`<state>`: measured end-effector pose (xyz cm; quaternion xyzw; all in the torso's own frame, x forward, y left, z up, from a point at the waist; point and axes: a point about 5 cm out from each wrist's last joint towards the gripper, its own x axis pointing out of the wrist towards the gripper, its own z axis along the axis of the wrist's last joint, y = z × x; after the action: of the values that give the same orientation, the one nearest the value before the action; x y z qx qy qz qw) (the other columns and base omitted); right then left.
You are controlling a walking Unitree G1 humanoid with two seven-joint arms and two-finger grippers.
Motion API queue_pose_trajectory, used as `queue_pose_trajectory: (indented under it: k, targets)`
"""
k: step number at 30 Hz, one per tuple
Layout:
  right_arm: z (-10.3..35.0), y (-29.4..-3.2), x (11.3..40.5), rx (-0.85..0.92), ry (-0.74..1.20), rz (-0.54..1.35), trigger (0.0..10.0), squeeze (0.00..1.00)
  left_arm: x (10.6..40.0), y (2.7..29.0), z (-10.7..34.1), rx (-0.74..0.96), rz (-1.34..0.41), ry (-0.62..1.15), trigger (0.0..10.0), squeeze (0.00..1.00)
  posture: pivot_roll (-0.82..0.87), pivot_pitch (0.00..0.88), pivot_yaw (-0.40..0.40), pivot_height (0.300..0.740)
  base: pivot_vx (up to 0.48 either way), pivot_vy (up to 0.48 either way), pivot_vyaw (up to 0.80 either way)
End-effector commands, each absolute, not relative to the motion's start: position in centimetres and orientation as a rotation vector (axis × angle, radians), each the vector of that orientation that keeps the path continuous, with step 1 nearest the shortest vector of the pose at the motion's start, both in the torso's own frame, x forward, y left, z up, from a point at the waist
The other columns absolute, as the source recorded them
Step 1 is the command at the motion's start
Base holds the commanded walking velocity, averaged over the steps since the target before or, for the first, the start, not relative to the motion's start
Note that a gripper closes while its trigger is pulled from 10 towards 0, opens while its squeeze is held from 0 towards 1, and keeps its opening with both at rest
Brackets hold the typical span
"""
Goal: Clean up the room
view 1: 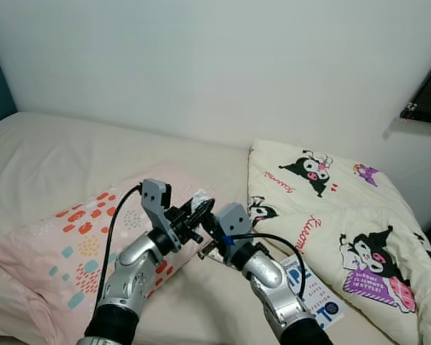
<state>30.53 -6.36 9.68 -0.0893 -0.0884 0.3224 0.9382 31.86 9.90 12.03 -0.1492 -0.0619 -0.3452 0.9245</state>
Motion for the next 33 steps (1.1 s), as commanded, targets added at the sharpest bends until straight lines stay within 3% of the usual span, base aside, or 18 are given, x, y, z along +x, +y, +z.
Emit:
queue_pose_trajectory:
  k: [1,11,12,13,18,19,27,31,33]
  targets:
    - [9.6,-6.5,30.6,-0.186,-0.174,0.653,10.0,0.0,32.0,9.7,12.3,-0.309,-0.723,-0.134,0.0,0.0,-0.01,0.0,-0.14,0.74,0.0,0.0,0.0]
    - [9.6,-6.6,30.7,-0.172,-0.167,0.647,10.0,0.0,32.0,9.8,12.3,-0.323,-0.723,-0.14,0.0,0.0,-0.02,0.0,-0.138,0.74,0.0,0.0,0.0]
    - [9.6,-6.6,30.7,-0.154,-0.164,0.647,10.0,0.55,32.0,9.8,12.3,-0.324,-0.721,-0.141,0.0,0.0,-0.02,0.0,-0.138,0.74,0.0,0.0,0.0]
    - [9.6,-6.6,30.7,-0.142,-0.162,0.647,10.0,1.0,32.0,9.8,12.3,-0.325,-0.72,-0.141,0.0,0.0,-0.02,0.0,-0.138,0.74,0.0,0.0,0.0]
    - [9.8,-6.6,30.8,-0.144,-0.175,0.644,10.0,1.0,32.0,9.9,12.3,-0.329,-0.718,-0.143,0.0,0.0,-0.01,0.0,-0.141,0.74,0.0,0.0,0.0]
    - [10.0,-6.5,30.8,-0.139,-0.188,0.649,10.0,0.0,32.0,9.9,12.3,-0.33,-0.719,-0.143,0.0,0.0,-0.02,0.0,-0.142,0.74,0.0,0.0,0.0]
    - [9.8,-6.8,31.0,-0.187,-0.184,0.617,10.0,0.0,32.0,10.0,12.1,-0.314,-0.707,-0.141,0.0,0.0,-0.02,0.0,-0.144,0.74,0.0,0.0,0.0]
    - [8.0,-7.2,30.7,-0.221,-0.074,0.626,10.0,0.0,32.2,10.5,12.0,-0.28,-0.654,-0.151,0.0,0.0,-0.02,0.0,-0.142,0.74,0.0,0.0,0.0]
    - [5.7,-7.7,30.1,-0.274,0.068,0.644,10.0,0.0,32.5,11.1,12.1,-0.265,-0.605,-0.163,0.0,0.0,-0.02,0.0,-0.14,0.74,0.0,0.0,0.0]
